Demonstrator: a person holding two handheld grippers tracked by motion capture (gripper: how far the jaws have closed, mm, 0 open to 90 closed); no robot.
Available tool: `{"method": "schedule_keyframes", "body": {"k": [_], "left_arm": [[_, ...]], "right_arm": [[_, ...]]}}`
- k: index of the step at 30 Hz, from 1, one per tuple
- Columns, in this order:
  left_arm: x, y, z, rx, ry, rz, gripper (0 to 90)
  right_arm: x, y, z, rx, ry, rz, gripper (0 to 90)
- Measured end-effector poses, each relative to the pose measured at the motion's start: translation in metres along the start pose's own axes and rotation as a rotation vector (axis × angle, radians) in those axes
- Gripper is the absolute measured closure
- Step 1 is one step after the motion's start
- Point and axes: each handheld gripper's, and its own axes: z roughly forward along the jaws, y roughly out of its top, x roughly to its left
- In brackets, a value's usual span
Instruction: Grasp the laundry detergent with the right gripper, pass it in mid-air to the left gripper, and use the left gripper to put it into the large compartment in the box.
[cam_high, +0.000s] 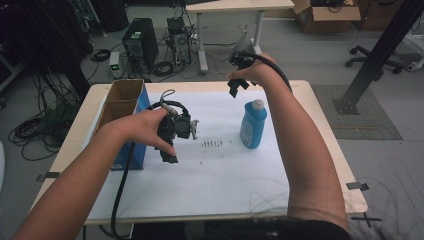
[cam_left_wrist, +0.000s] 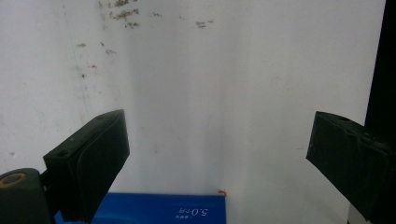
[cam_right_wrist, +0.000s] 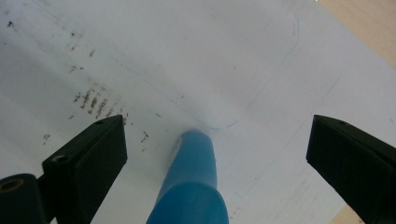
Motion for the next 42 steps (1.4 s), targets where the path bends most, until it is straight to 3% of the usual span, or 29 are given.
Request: {"method": "schedule_keyframes", "body": {"k": [4,11,31,42], "left_arm": [[-0.003,-0.003,-0.004,0.0,0.011,-0.02,6.1],[-0.007,0.001,-0.003,0.017,0.023,-0.005,6.3],[-0.009,0.004,-0.007,0.018,0.014,-0.011,6.4],[-0.015,0.016,-0.015,0.021,0.034,0.009,6.3]], "right_arm": [[0.0,0.0,0.0,0.002,-0.001,0.001,5.0],[0.0,-0.001,0.001,0.003,0.0,-0.002,5.1],[0.003,0.0,0.007,0.004,0.013,-0.005,5.1],[0.013,-0.018,-0.015,-0.015,0.0,-0.008,5.1]]}}
